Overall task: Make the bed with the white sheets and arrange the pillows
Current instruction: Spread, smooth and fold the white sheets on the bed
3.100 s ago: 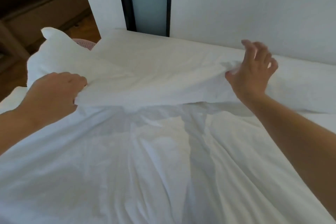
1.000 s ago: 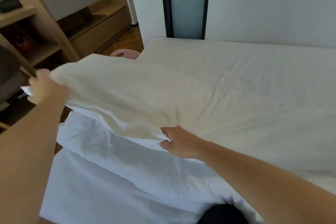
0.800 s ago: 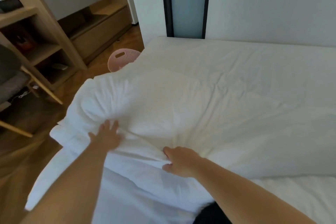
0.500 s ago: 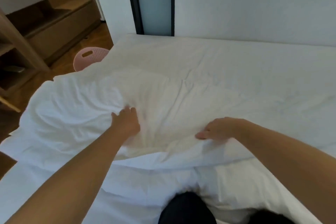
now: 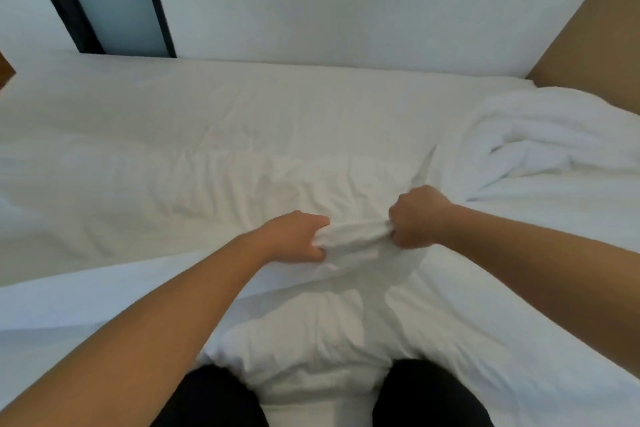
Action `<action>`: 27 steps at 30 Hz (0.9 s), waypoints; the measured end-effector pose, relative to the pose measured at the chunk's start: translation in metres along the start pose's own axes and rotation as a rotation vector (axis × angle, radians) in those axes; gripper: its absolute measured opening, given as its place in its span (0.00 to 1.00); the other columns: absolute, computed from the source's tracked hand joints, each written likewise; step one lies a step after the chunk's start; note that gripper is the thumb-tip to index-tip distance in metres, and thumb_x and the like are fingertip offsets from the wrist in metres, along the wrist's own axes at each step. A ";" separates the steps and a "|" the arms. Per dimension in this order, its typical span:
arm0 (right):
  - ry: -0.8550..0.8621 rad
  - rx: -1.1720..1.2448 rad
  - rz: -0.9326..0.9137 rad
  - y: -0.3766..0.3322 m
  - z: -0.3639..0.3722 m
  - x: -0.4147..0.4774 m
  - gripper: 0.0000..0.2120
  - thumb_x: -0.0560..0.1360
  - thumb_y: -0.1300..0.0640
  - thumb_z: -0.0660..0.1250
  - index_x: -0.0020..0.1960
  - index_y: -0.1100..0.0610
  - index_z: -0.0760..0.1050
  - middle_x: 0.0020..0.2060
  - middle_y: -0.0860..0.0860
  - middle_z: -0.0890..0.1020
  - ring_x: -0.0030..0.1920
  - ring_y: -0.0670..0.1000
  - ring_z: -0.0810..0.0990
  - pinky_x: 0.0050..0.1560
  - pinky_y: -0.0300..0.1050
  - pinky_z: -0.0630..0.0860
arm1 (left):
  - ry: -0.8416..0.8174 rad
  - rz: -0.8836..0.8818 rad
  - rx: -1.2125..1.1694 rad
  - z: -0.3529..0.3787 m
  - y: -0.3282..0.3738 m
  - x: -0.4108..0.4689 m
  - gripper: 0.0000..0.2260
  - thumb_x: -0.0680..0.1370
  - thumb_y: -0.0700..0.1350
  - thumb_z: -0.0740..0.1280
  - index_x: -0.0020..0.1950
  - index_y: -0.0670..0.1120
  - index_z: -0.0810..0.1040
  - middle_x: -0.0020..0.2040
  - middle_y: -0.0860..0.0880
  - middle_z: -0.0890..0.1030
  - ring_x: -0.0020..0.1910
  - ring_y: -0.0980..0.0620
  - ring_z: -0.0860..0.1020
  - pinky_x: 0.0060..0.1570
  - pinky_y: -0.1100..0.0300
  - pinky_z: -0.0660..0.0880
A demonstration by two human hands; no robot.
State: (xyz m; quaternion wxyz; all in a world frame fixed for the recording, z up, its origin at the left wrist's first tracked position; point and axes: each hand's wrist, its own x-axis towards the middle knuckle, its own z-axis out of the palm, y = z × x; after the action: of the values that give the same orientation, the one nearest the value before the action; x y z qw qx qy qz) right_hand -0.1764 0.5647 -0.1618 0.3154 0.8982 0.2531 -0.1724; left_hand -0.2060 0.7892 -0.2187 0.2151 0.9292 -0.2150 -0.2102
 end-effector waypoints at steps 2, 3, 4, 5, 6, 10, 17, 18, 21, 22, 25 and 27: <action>-0.146 0.117 -0.067 -0.029 0.037 -0.028 0.19 0.76 0.48 0.57 0.63 0.53 0.75 0.60 0.54 0.79 0.60 0.57 0.78 0.54 0.46 0.72 | -0.155 0.042 0.214 0.026 0.012 -0.009 0.10 0.75 0.48 0.66 0.55 0.51 0.75 0.53 0.51 0.79 0.54 0.48 0.76 0.46 0.57 0.70; -0.208 0.192 -0.104 -0.045 0.058 -0.039 0.20 0.76 0.48 0.58 0.66 0.53 0.72 0.62 0.54 0.77 0.61 0.57 0.77 0.57 0.48 0.72 | -0.239 0.033 0.302 0.046 0.015 -0.013 0.12 0.75 0.48 0.65 0.59 0.52 0.75 0.57 0.49 0.79 0.57 0.47 0.76 0.49 0.56 0.71; -0.248 0.259 -0.120 -0.056 0.076 -0.045 0.22 0.76 0.47 0.60 0.68 0.54 0.70 0.64 0.54 0.76 0.62 0.57 0.77 0.59 0.48 0.72 | -0.310 0.003 0.366 0.065 0.019 -0.017 0.14 0.76 0.50 0.65 0.62 0.52 0.75 0.59 0.48 0.79 0.58 0.46 0.76 0.52 0.55 0.71; -0.250 0.296 -0.127 -0.060 0.089 -0.046 0.24 0.75 0.46 0.62 0.69 0.54 0.67 0.65 0.55 0.75 0.62 0.58 0.76 0.59 0.49 0.72 | -0.357 -0.036 0.405 0.078 0.024 -0.018 0.16 0.76 0.51 0.66 0.63 0.52 0.74 0.60 0.48 0.78 0.59 0.45 0.77 0.53 0.54 0.72; -0.223 0.283 -0.149 -0.056 0.099 -0.042 0.27 0.74 0.45 0.65 0.69 0.54 0.66 0.65 0.54 0.74 0.62 0.58 0.76 0.59 0.49 0.72 | -0.394 -0.076 0.422 0.083 0.028 -0.015 0.18 0.75 0.53 0.67 0.65 0.53 0.73 0.62 0.47 0.78 0.60 0.46 0.76 0.56 0.54 0.73; 0.031 -0.044 -0.269 -0.007 0.121 -0.022 0.36 0.70 0.43 0.70 0.73 0.52 0.62 0.68 0.54 0.67 0.67 0.57 0.67 0.69 0.59 0.59 | -0.399 -0.184 0.207 0.066 0.042 0.007 0.29 0.72 0.60 0.70 0.69 0.51 0.66 0.65 0.47 0.75 0.59 0.47 0.75 0.56 0.55 0.71; 0.264 0.521 0.378 0.099 0.182 0.001 0.55 0.68 0.35 0.71 0.78 0.42 0.34 0.78 0.53 0.35 0.78 0.61 0.39 0.69 0.75 0.49 | -0.070 -0.110 0.062 0.083 0.090 0.098 0.36 0.72 0.74 0.50 0.77 0.58 0.56 0.80 0.52 0.50 0.78 0.51 0.46 0.73 0.38 0.46; 0.231 0.693 0.491 0.112 0.199 0.003 0.56 0.68 0.34 0.70 0.77 0.42 0.31 0.78 0.53 0.35 0.78 0.60 0.40 0.69 0.74 0.50 | -0.019 -0.127 0.044 0.086 0.091 0.118 0.32 0.76 0.70 0.49 0.77 0.57 0.55 0.80 0.52 0.48 0.78 0.51 0.44 0.73 0.36 0.44; 0.056 0.865 0.640 0.154 0.253 0.011 0.47 0.74 0.34 0.62 0.79 0.48 0.36 0.79 0.50 0.43 0.79 0.58 0.44 0.71 0.74 0.48 | 0.087 -0.183 0.114 0.085 0.097 0.173 0.28 0.81 0.61 0.48 0.79 0.54 0.49 0.80 0.50 0.43 0.78 0.49 0.40 0.72 0.35 0.40; 0.010 0.855 0.646 0.170 0.268 0.017 0.44 0.75 0.33 0.60 0.79 0.50 0.41 0.80 0.48 0.45 0.79 0.57 0.44 0.70 0.74 0.47 | 0.092 -0.193 0.162 0.082 0.100 0.190 0.31 0.80 0.62 0.48 0.80 0.52 0.45 0.80 0.49 0.40 0.78 0.48 0.38 0.72 0.35 0.39; -0.155 0.877 0.615 0.212 0.297 0.039 0.44 0.73 0.27 0.55 0.79 0.43 0.39 0.78 0.43 0.37 0.78 0.57 0.37 0.67 0.78 0.43 | -0.023 -0.230 0.259 0.077 0.107 0.235 0.38 0.77 0.66 0.48 0.78 0.51 0.33 0.78 0.46 0.31 0.77 0.43 0.33 0.70 0.32 0.37; -0.313 0.925 0.566 0.221 0.310 0.055 0.50 0.68 0.22 0.55 0.76 0.40 0.30 0.75 0.43 0.29 0.77 0.59 0.32 0.65 0.80 0.43 | -0.170 -0.306 0.263 0.080 0.106 0.260 0.42 0.77 0.67 0.53 0.75 0.51 0.27 0.75 0.45 0.27 0.75 0.41 0.30 0.68 0.29 0.36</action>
State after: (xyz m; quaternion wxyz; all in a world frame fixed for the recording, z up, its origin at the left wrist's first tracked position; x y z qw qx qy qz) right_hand -0.0540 0.2324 -0.3117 -0.0434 0.9396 -0.1491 -0.3051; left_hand -0.0649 0.5508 -0.3099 0.0389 0.9500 -0.1145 -0.2880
